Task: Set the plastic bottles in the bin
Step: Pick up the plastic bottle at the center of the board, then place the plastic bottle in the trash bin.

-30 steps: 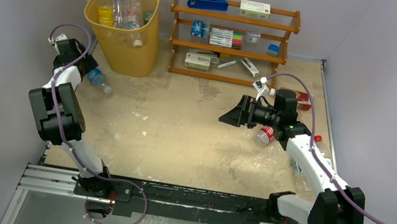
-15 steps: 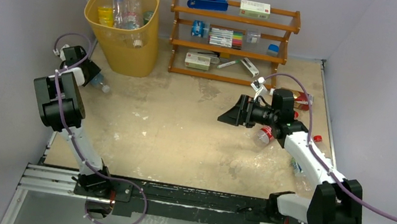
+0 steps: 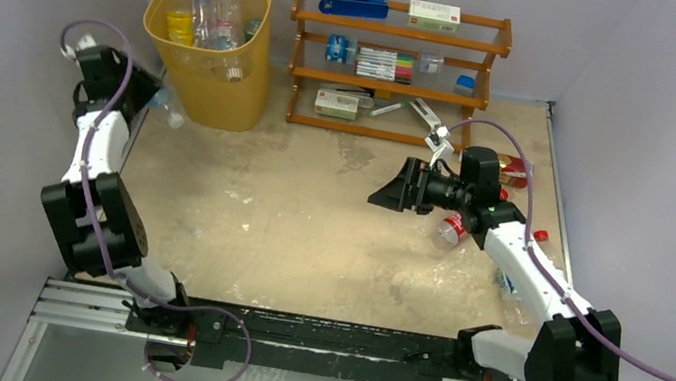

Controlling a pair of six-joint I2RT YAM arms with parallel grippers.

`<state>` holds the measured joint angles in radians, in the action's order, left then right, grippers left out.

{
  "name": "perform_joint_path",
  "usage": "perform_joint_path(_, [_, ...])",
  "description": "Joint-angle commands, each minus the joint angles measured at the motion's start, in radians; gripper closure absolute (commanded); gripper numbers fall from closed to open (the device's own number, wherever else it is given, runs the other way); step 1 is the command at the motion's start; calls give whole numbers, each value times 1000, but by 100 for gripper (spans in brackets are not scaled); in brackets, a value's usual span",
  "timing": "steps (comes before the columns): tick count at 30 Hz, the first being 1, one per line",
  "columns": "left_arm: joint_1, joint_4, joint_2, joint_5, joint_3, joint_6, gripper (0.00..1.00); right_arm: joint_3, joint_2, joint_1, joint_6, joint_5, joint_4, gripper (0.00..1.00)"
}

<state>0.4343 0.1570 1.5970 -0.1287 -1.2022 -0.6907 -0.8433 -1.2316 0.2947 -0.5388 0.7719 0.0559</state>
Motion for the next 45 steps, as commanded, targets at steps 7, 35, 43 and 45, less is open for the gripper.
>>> perform_joint_path(7, [-4, -188, -122, -385, -341, -341, 57, -58, 17, 5, 33, -23, 55, 0])
perform_joint_path(35, [-244, -73, 292, -127, -717, -45, 29, -92, -34, 66, -33, -77, 9, 0])
perform_joint_path(43, [-213, 307, 254, -83, -931, 138, 24, -96, -50, 69, -21, -88, 24, 0])
perform_joint_path(45, [-204, 363, 238, -77, -977, 153, 23, -106, -52, 69, -12, -96, 38, 0])
